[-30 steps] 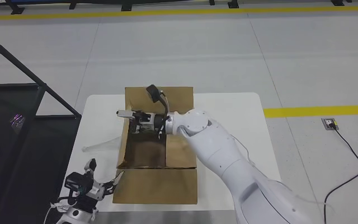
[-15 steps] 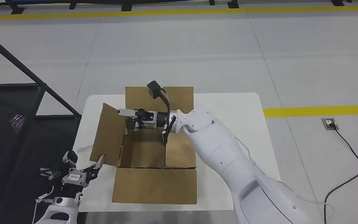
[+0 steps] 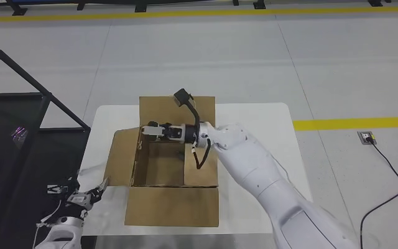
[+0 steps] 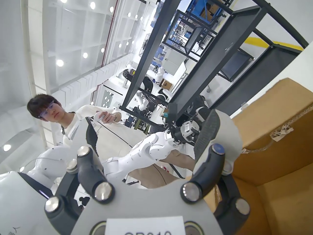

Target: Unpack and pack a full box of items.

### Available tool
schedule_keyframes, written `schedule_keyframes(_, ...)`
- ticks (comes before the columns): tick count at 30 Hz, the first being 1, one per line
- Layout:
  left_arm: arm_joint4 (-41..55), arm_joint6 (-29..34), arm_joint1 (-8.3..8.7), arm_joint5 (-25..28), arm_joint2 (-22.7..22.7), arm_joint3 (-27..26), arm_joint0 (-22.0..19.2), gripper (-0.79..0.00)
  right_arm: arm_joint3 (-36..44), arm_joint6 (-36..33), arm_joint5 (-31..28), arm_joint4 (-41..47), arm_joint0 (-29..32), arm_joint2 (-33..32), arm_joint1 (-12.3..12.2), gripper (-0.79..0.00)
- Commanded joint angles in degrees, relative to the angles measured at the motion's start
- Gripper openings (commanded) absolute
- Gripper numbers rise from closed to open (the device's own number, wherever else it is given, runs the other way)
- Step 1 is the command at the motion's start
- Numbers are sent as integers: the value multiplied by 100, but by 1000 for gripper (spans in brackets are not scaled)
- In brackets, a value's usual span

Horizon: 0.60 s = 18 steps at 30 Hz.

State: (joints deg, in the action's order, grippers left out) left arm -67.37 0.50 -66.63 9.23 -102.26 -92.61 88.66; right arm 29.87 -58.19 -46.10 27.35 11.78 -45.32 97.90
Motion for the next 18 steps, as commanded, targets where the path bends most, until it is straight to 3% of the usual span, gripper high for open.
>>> schedule_keyframes(1,-129,27,-1,-75,59,86,-93,0,405,45,-45,-168,193,-76,-174,0)
schedule_keyframes(3,-158,-53,-2,-86,54,57,-76,0,503,86,-81,-300,333,-231,-331,0)
schedule_keyframes(7,271,-306,-9,121,-185,-349,237,0,503,86,-81,-300,333,-231,-331,0)
schedule_keyframes(13,1116,-481,0,780,-836,-1420,928,0,603,171,-83,-301,405,-250,-338,0)
schedule_keyframes(18,1990,-297,-4,1522,-1298,-2402,1555,0,1044,379,-378,-443,652,-541,-501,0)
